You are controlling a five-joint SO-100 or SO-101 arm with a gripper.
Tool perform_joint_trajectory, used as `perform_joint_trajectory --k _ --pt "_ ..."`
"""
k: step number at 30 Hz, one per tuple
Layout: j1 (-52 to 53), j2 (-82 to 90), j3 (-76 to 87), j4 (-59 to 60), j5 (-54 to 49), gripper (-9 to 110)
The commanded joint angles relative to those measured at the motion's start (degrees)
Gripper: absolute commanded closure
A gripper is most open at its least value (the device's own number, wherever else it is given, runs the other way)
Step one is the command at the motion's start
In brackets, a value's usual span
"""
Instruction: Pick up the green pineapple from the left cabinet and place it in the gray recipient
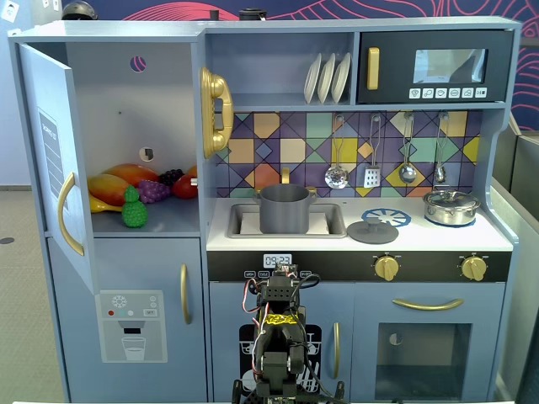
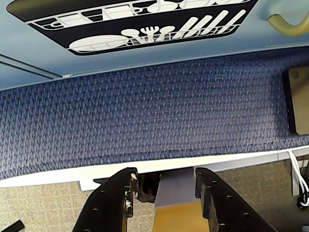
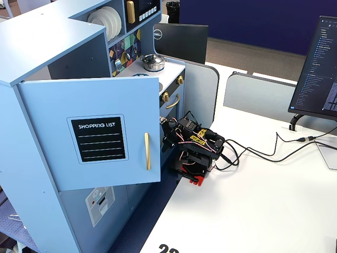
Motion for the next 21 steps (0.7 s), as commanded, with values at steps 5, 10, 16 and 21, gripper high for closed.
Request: perform_joint_trajectory --k 5,10,16,21 --pt "0.44 -0.44 1.05 9.4 2.29 96" --pt "0.44 -0.44 1.05 9.4 2.29 96" --pt "-2.11 -0.44 1.05 9.49 0.0 91" --pt "-14.85 -0.53 1.05 8.96 4.48 101"
